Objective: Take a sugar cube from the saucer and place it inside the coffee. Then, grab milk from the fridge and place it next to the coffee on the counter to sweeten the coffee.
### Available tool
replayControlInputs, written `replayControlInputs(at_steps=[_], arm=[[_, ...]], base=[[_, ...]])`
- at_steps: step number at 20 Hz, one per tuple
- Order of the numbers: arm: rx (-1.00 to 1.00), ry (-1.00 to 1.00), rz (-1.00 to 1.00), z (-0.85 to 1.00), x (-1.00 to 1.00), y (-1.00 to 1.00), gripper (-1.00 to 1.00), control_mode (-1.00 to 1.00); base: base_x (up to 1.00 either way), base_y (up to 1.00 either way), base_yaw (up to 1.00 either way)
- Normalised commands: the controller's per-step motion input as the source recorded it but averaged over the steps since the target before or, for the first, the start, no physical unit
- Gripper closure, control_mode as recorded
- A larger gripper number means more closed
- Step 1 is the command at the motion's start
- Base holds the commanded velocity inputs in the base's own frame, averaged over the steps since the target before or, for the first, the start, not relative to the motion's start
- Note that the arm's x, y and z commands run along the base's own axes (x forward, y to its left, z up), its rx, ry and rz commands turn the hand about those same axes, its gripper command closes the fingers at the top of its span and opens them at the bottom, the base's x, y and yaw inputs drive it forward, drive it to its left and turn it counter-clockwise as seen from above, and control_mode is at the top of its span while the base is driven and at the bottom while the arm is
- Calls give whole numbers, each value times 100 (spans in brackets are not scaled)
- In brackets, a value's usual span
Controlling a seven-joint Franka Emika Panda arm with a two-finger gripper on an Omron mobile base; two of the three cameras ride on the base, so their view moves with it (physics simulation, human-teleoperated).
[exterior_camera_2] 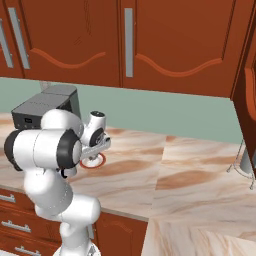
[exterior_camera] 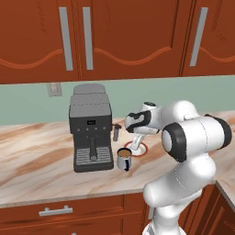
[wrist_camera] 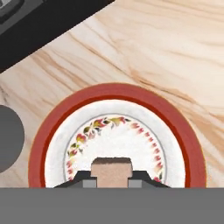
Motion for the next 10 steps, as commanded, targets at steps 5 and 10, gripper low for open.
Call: replayControlInputs(at_steps=[5,10], arm=[[5,-13,0,50,-20,-13,100,-100],[1,-5,0,47,-14,25,100,-100]], base=[[0,0,0],[0,0,0]])
